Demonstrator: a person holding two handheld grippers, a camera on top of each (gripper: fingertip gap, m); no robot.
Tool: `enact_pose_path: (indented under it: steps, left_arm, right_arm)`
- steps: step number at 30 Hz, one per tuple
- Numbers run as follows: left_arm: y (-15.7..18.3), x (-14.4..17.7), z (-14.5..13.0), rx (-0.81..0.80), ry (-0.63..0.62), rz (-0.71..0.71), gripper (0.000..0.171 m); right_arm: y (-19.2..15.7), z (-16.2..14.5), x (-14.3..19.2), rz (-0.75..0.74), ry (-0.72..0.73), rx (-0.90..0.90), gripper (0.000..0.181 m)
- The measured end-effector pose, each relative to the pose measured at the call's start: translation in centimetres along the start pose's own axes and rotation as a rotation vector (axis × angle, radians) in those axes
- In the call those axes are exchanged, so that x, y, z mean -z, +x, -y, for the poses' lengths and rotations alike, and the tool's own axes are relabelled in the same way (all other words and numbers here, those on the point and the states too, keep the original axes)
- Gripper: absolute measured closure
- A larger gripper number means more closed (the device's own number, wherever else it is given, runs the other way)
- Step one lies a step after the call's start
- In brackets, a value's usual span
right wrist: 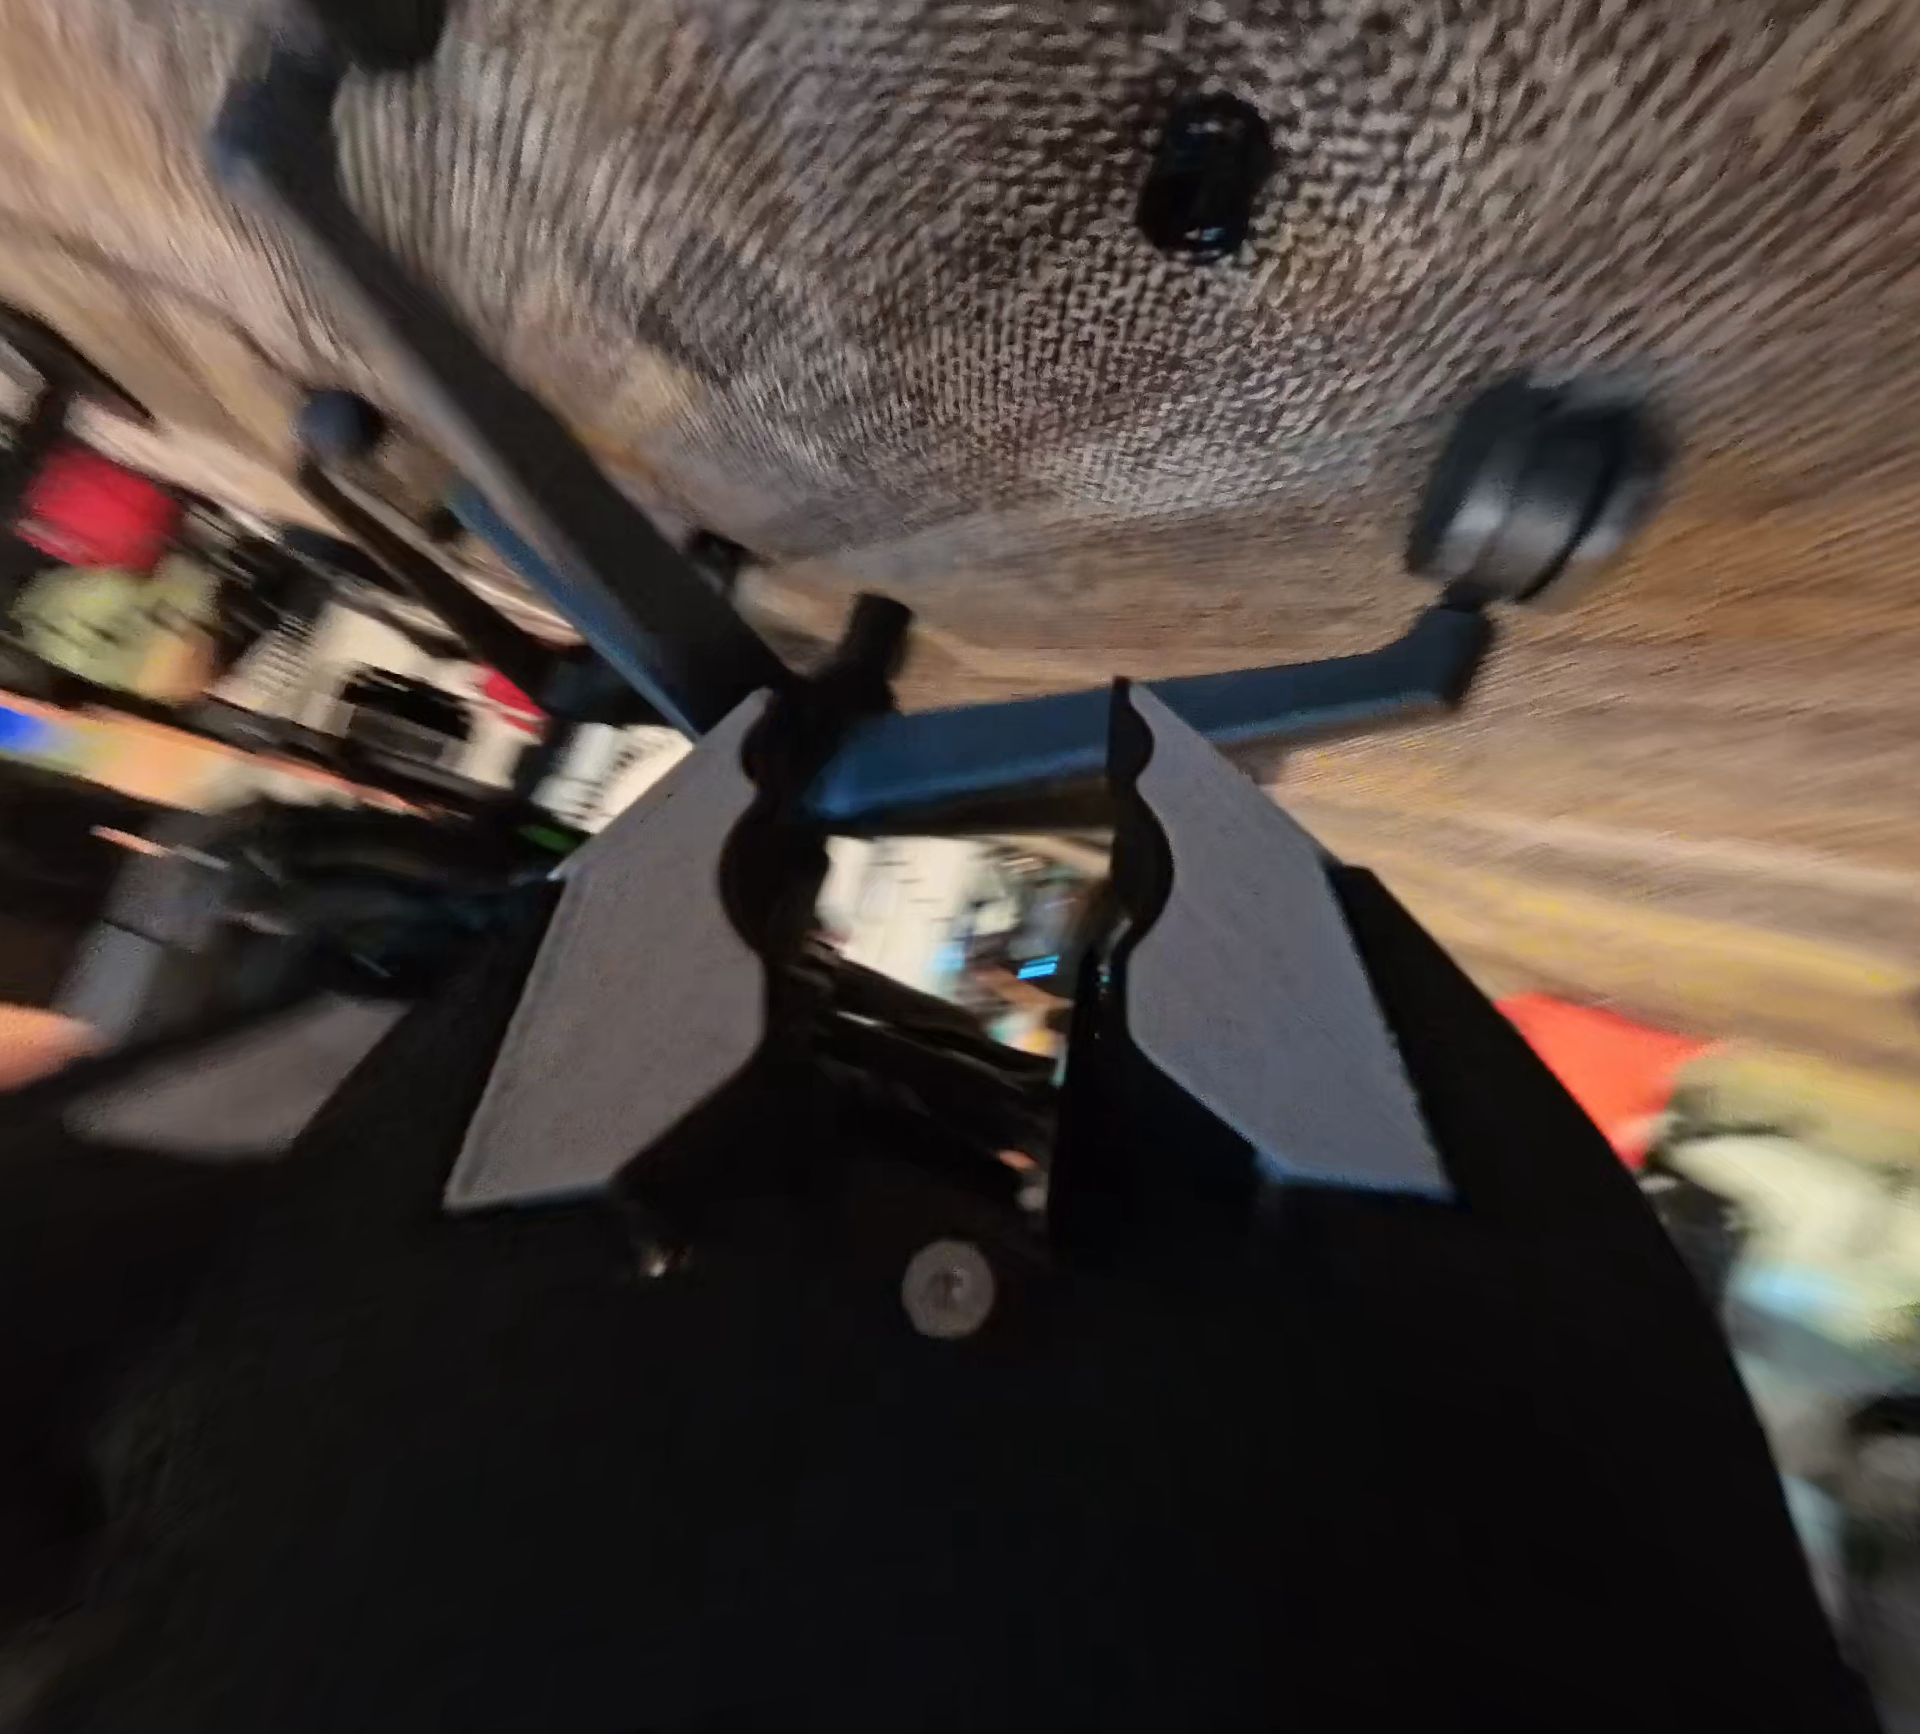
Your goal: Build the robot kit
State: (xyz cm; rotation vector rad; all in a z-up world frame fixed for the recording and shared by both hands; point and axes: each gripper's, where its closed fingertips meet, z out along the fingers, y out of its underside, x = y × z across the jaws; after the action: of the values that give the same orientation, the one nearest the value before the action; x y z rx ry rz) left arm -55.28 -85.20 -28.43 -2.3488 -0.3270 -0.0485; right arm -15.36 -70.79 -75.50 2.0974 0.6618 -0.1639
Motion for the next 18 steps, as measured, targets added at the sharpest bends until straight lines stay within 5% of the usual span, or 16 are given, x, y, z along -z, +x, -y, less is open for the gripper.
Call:
enact_pose_path:
  steps: [6, 12, 18]
  left_arm:
    - [5.5, -1.9, 3.8, 0.188, 0.108, -0.343, 0.164]
    - [6.5, -4.1, 5.6, 0.226, 0.111, -0.409, 0.164]
    - [7.2, -6.0, 6.3, 0.263, 0.085, -0.466, 0.164]
  right_arm:
    - [4.5, 2.4, -8.2, -0.064, -0.100, -0.246, 0.113]
    - [3.2, 5.8, -11.4, 0.118, -0.059, -0.365, 0.112]
    - [4.8, 6.7, -12.6, 0.098, -0.082, -0.414, 0.117]
